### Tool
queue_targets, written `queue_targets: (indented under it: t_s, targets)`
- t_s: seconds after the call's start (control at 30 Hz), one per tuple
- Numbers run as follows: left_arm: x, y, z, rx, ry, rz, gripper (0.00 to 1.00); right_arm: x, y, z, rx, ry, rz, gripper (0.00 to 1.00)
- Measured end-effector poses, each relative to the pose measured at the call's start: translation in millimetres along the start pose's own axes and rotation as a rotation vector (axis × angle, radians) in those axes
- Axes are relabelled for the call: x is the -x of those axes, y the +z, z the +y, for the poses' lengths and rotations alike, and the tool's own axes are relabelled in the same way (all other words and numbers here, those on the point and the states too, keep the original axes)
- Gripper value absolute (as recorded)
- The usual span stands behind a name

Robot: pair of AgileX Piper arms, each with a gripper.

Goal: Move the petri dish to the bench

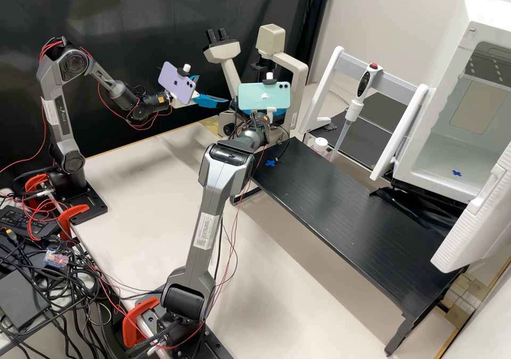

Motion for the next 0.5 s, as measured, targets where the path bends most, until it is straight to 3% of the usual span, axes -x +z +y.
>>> queue_targets:
  t_s: [0.2,0.5]
  targets:
    - [0.0,0.0,0.0,0.0,0.0,0.0,1.0,-3.7,1.3,-2.6,-0.034,0.008,-0.007,1.0]
    - [0.0,0.0,0.0,0.0,0.0,0.0,1.0,-6.1,1.2,-8.3,-0.038,-0.007,-0.031,1.0]
